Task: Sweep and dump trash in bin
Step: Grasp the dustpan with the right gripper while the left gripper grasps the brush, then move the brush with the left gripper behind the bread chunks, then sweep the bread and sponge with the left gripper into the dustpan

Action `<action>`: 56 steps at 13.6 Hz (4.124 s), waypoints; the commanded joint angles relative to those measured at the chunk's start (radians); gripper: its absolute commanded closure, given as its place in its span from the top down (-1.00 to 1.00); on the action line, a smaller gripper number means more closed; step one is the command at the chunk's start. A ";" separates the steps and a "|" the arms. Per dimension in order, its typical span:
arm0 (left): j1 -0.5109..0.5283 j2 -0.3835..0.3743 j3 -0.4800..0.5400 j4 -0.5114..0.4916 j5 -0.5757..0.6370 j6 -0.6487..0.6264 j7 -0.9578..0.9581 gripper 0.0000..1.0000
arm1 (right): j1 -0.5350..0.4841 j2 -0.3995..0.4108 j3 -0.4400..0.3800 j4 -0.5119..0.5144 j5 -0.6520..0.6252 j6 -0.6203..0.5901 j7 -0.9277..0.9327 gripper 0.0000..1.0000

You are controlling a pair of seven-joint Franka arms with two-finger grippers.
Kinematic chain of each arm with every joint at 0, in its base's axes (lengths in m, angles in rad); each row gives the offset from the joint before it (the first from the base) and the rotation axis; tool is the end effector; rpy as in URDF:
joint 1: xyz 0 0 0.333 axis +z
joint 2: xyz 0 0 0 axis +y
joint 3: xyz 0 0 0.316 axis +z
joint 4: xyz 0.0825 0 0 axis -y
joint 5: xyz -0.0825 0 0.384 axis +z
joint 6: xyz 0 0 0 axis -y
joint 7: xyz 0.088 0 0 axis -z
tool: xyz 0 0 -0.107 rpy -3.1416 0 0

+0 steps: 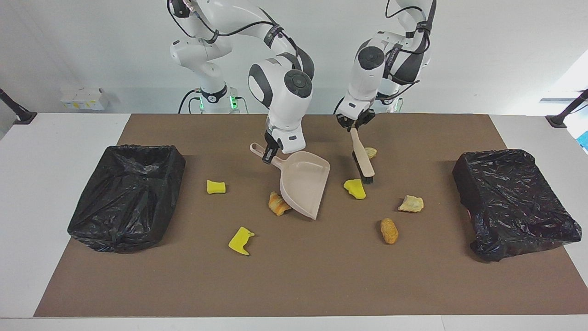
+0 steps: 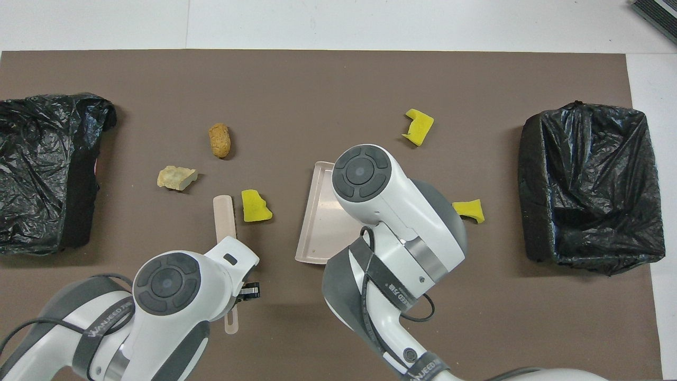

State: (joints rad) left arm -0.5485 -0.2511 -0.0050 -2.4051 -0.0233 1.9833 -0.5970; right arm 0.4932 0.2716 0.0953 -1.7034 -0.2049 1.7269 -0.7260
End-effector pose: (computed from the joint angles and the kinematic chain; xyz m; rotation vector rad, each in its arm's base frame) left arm 0.3700 -0.2304 0.3966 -3.0548 -0.0839 0.2354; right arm 0.5196 0.3191 0.4168 2.2934 1.8761 -0.3831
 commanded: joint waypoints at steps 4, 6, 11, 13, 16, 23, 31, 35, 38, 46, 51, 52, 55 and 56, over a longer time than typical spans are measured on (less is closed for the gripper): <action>0.198 0.088 -0.010 0.118 0.080 -0.057 0.265 -1.00 | -0.007 -0.034 0.003 -0.151 -0.045 0.210 -0.213 -1.00; 0.264 0.148 -0.010 0.202 0.135 -0.064 0.354 -1.00 | -0.010 -0.032 0.003 -0.153 -0.047 0.210 -0.227 -1.00; 0.425 0.239 -0.010 0.293 0.187 -0.008 0.592 -1.00 | -0.015 -0.031 0.003 -0.151 -0.047 0.211 -0.222 -1.00; 0.462 0.266 -0.009 0.296 0.192 0.026 0.612 -1.00 | -0.013 -0.031 0.003 -0.151 -0.045 0.209 -0.213 -1.00; 0.493 0.326 -0.010 0.317 0.239 0.072 0.622 -1.00 | -0.015 -0.031 0.003 -0.151 -0.045 0.209 -0.211 -1.00; 0.478 0.423 -0.012 0.368 0.264 0.121 0.657 -1.00 | -0.013 -0.029 0.003 -0.148 -0.048 0.209 -0.217 -1.00; 0.374 0.409 -0.020 0.356 0.263 0.081 0.799 -1.00 | -0.010 -0.031 0.003 -0.150 -0.057 0.207 -0.236 -1.00; 0.337 0.392 -0.021 0.333 0.258 0.055 0.959 -1.00 | -0.005 -0.032 0.003 -0.150 -0.056 0.198 -0.218 -1.00; 0.268 0.369 -0.021 0.322 0.250 -0.035 0.965 -1.00 | -0.005 -0.032 0.003 -0.150 -0.056 0.201 -0.216 -1.00; 0.139 0.308 -0.021 0.247 0.093 -0.072 0.936 -1.00 | -0.005 -0.034 0.003 -0.151 -0.053 0.204 -0.216 -1.00; 0.042 0.309 -0.021 0.270 -0.049 -0.096 0.740 -1.00 | -0.004 -0.035 0.003 -0.151 -0.053 0.200 -0.216 -1.00; 0.038 0.309 -0.021 0.280 -0.079 -0.100 0.703 -1.00 | -0.004 -0.035 0.003 -0.151 -0.053 0.201 -0.216 -1.00; 0.039 0.305 -0.021 0.323 -0.144 -0.152 0.645 -1.00 | -0.004 -0.035 0.003 -0.153 -0.053 0.200 -0.216 -1.00; 0.045 0.294 -0.020 0.326 -0.170 -0.164 0.626 -1.00 | -0.004 -0.035 0.003 -0.153 -0.053 0.200 -0.216 -1.00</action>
State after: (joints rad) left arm -0.5001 0.0605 -0.0388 -2.1028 -0.1493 1.8623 0.0632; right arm 0.4912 0.2596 0.0923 -1.8270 -0.2433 1.9232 -0.9177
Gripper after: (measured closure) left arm 0.731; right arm 0.687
